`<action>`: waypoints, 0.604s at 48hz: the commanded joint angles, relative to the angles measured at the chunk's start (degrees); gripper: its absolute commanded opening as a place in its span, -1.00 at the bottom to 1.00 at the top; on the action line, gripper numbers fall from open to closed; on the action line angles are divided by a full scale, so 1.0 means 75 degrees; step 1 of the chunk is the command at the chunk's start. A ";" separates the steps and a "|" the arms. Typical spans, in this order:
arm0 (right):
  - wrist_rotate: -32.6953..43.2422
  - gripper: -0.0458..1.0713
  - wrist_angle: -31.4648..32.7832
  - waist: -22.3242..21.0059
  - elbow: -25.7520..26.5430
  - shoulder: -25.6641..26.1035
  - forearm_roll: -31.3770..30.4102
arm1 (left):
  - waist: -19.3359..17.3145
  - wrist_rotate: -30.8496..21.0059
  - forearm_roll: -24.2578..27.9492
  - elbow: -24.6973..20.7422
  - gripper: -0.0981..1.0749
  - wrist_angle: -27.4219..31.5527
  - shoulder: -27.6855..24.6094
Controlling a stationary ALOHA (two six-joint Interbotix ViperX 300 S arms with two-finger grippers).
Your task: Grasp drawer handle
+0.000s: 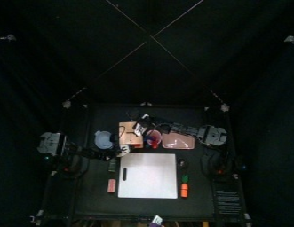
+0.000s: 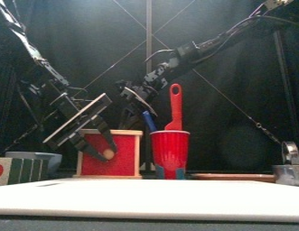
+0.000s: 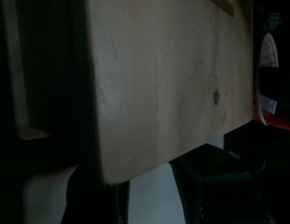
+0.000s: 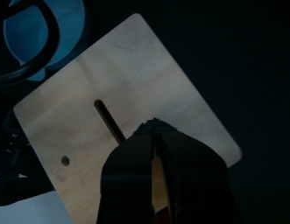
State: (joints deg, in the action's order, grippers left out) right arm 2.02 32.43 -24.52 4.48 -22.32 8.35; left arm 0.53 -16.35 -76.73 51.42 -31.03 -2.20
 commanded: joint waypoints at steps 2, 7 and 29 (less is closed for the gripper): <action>-0.0012 -0.88 0.0047 0.0000 0.0035 0.0117 0.0000 | -0.0023 -0.0023 0.0012 -0.0070 0.29 -0.0023 0.0059; -0.0012 -0.88 0.0047 0.0000 0.0035 0.0105 0.0000 | 0.0070 -0.0059 -0.0070 -0.0012 0.29 -0.0023 0.0082; 0.0012 -0.88 0.0094 0.0000 0.0035 0.0094 0.0000 | 0.0844 -0.0094 -0.0527 0.0000 0.29 -0.0082 0.0117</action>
State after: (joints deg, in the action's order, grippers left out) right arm 2.11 32.61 -24.43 4.48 -22.32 8.44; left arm 5.71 -17.05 -80.42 51.94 -31.73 -2.02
